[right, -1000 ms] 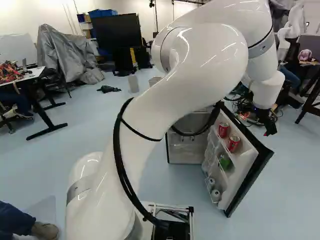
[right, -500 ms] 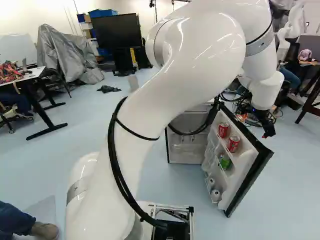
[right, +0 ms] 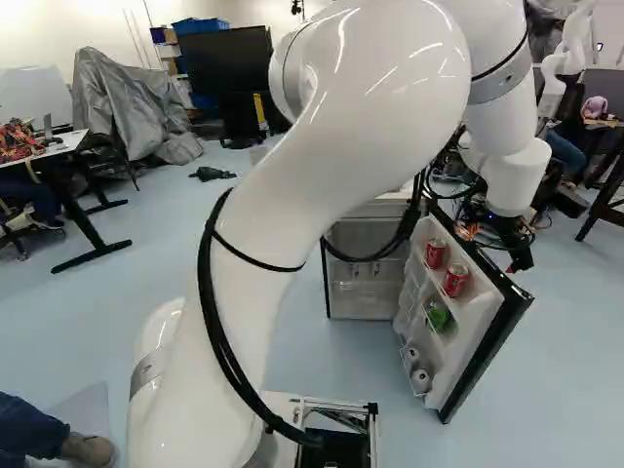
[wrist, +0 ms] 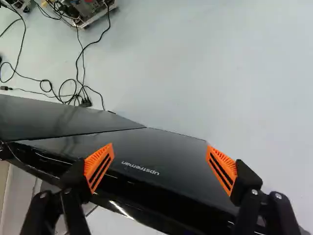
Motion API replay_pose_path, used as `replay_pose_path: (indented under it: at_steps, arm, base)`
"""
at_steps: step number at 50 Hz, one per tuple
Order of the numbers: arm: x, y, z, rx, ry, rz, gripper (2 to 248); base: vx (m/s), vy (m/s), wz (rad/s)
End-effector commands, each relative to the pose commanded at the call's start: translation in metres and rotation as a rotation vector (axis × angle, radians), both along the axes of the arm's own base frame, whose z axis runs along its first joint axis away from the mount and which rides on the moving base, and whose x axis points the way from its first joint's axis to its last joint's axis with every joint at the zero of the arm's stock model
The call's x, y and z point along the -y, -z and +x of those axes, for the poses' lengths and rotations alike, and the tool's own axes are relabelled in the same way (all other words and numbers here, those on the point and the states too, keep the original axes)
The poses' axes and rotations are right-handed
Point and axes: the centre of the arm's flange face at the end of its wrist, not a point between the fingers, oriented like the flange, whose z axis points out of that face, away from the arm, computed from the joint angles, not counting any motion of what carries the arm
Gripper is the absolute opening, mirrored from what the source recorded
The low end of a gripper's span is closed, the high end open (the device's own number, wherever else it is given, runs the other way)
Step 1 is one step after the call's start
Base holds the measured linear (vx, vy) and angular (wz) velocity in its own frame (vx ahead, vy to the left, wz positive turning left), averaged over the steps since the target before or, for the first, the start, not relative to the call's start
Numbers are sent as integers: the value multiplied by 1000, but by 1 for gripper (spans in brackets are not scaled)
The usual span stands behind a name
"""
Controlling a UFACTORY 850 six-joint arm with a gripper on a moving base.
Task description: Grab a drink from the fridge
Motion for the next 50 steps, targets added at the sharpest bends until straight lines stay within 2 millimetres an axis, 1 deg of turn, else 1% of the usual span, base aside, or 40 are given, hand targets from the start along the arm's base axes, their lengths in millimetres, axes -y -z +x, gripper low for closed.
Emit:
replay_pose_path:
  at_steps: [50]
  arm:
    - [-47,-3,-28,-30,-6,42,247]
  base:
    - [0,0,0]
